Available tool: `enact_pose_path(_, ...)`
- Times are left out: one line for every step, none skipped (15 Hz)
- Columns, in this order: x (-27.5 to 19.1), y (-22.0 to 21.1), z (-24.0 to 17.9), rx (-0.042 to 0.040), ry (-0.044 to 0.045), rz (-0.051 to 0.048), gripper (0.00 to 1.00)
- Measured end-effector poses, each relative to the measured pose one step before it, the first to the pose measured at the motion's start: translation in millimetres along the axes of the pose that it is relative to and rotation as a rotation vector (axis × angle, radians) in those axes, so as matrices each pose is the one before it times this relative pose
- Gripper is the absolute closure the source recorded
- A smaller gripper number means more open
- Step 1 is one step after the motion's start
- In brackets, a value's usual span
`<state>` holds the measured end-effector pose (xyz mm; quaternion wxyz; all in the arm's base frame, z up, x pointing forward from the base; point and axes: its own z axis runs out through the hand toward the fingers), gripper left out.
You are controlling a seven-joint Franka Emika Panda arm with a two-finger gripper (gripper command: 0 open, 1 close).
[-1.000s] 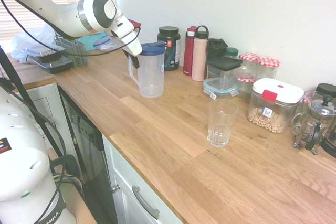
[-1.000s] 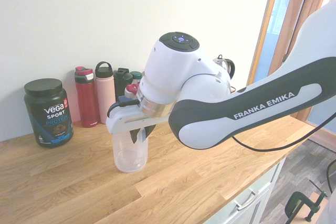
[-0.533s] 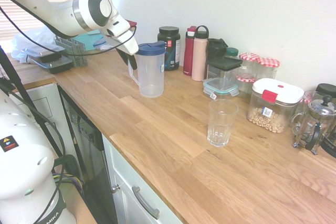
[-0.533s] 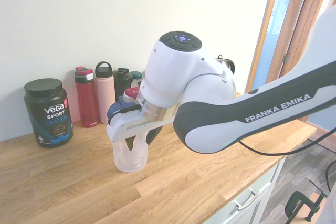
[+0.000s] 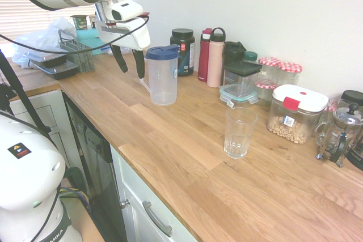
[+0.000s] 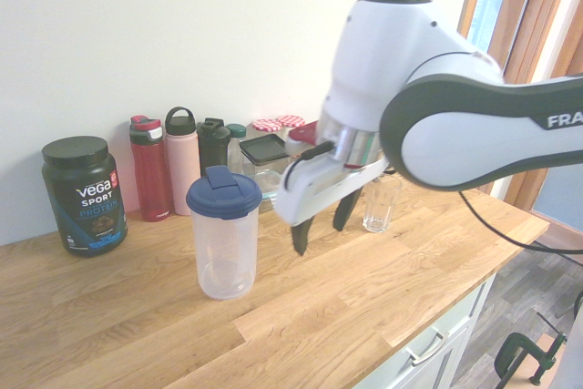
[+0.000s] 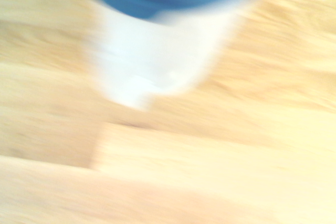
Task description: Pour me some water
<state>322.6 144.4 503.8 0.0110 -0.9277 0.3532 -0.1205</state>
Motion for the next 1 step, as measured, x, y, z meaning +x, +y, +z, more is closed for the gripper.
enact_pose_path(10.75,16.81,0.98,-0.01146,-0.00654,0.01873,0.00)
